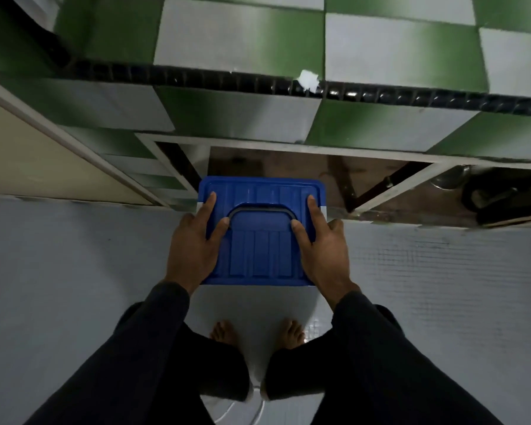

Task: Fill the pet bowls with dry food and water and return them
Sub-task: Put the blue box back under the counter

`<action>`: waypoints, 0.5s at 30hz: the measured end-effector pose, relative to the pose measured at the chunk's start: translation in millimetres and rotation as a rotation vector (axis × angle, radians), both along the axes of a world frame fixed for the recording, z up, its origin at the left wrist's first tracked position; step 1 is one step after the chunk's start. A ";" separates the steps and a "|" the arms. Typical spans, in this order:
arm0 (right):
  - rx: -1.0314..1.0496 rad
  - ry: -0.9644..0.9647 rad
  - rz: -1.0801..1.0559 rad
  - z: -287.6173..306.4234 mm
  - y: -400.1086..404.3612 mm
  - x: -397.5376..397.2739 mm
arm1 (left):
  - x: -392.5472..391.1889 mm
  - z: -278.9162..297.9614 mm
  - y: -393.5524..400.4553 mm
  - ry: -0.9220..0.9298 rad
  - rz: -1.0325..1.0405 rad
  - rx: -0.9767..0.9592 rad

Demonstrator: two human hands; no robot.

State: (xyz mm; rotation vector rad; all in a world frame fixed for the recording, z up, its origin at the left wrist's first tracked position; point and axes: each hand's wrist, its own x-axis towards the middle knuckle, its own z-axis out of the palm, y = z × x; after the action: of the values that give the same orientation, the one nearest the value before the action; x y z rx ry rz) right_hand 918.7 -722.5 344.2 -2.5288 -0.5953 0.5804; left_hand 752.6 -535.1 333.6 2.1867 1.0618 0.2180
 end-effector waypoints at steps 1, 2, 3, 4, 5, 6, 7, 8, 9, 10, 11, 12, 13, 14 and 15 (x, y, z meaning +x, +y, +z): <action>0.013 -0.001 -0.005 -17.0 3.8 2.9 | 3.4 -17.8 4.3 -0.004 -0.012 0.009; 0.025 0.005 -0.015 -34.4 6.5 5.2 | 6.2 -36.4 8.7 -0.003 -0.026 0.017; 0.034 0.013 -0.026 -52.1 8.9 7.1 | 8.7 -55.1 12.9 0.002 -0.037 0.023; 0.042 0.019 -0.032 -70.1 11.6 9.0 | 11.5 -73.8 17.5 0.008 -0.041 0.026; 0.047 0.020 -0.037 -88.1 14.5 11.2 | 14.5 -92.0 21.5 0.007 -0.040 0.024; 0.051 0.020 -0.045 -106.5 17.5 14.0 | 17.5 -110.3 25.0 -0.004 -0.038 0.019; 0.056 0.017 -0.055 -124.9 20.9 17.2 | 20.4 -128.4 27.8 -0.022 -0.034 0.014; 0.061 0.011 -0.064 -143.0 24.2 20.5 | 23.3 -145.9 30.0 -0.045 -0.027 0.007; 0.069 0.002 -0.070 -159.8 26.9 23.5 | 25.9 -162.6 31.9 -0.066 -0.020 0.000; 0.082 -0.012 -0.071 -175.3 28.9 25.5 | 28.0 -177.8 33.4 -0.081 -0.017 -0.003; 0.100 -0.032 -0.068 -189.7 30.4 27.1 | 29.7 -191.3 34.8 -0.086 -0.019 0.000; 0.115 -0.055 -0.063 -203.0 31.4 28.7 | 31.4 -203.4 36.5 -0.082 -0.025 0.010; 0.121 -0.074 -0.060 -215.0 32.6 30.7 | 33.1 -214.1 38.7 -0.074 -0.031 0.027; 0.120 -0.087 -0.060 -225.9 33.7 32.8 | 34.9 -223.5 41.4 -0.063 -0.038 0.044; 0.119 -0.092 -0.061 -235.1 35.2 35.1 | 37.1 -231.4 44.2 -0.052 -0.043 0.052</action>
State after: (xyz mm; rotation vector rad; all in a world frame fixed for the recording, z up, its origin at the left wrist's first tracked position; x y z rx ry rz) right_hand 953.8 -687.3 109.1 -2.4625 -0.5656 0.3966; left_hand 789.7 -490.9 102.2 2.2353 0.9902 0.2846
